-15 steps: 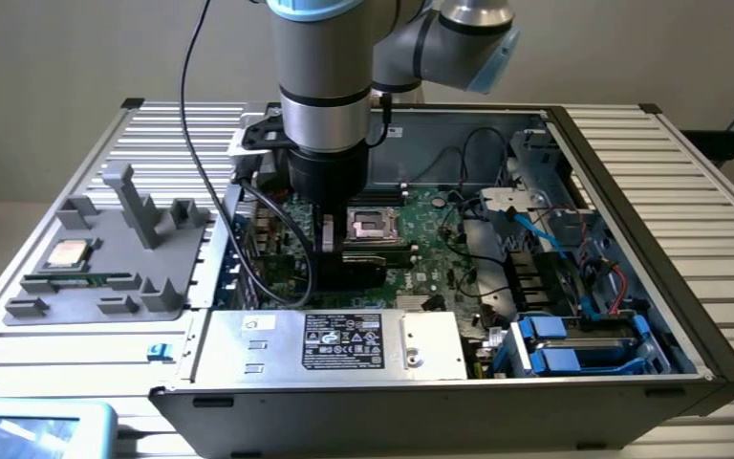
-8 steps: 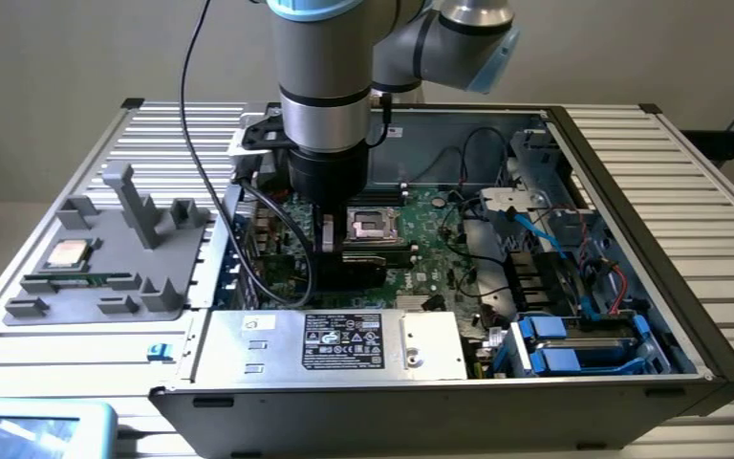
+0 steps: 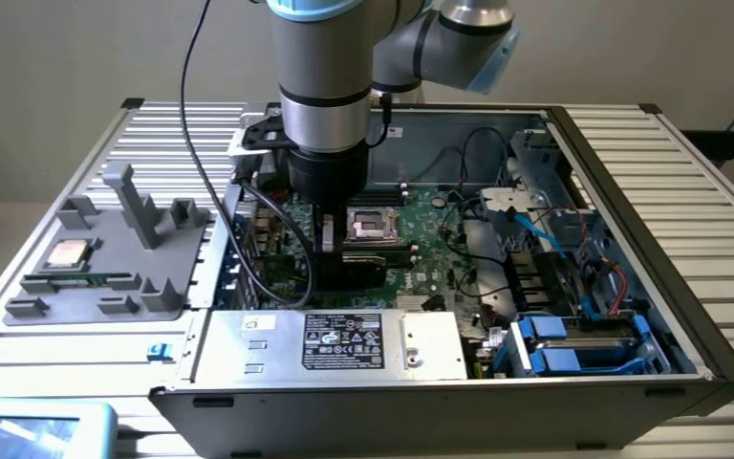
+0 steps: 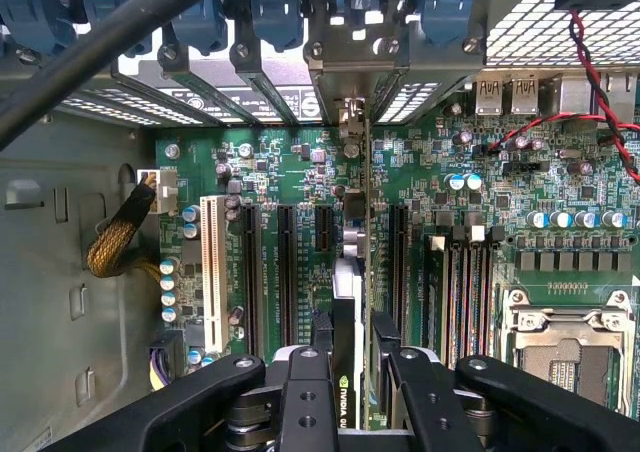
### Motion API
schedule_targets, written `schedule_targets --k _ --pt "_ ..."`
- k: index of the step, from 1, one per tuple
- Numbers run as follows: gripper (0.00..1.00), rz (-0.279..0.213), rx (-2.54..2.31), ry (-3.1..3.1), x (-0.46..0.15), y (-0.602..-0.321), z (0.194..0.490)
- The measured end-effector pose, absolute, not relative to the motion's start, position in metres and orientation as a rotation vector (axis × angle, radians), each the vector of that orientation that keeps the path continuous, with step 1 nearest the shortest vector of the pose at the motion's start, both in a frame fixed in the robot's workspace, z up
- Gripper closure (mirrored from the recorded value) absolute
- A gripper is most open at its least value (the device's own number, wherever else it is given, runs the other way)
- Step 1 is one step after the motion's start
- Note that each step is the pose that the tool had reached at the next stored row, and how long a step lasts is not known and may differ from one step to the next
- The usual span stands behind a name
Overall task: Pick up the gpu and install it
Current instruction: 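Insert the gpu into the slot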
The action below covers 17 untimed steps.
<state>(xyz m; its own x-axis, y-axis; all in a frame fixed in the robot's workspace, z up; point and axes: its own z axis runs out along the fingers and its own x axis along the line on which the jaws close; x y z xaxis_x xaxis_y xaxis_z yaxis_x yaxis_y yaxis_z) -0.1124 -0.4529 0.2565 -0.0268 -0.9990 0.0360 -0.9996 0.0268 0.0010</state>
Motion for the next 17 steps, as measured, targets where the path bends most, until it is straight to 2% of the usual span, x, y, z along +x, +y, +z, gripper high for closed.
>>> schedule_targets --k 6,7,17 --pt "0.73 0.038 2.173 -2.232 -0.1125 -0.4529 0.2563" --pt "0.67 0.038 2.173 -2.232 -0.1125 -0.4529 0.2563" --pt "0.67 0.038 2.173 -2.232 -0.1125 -0.4529 0.2626"
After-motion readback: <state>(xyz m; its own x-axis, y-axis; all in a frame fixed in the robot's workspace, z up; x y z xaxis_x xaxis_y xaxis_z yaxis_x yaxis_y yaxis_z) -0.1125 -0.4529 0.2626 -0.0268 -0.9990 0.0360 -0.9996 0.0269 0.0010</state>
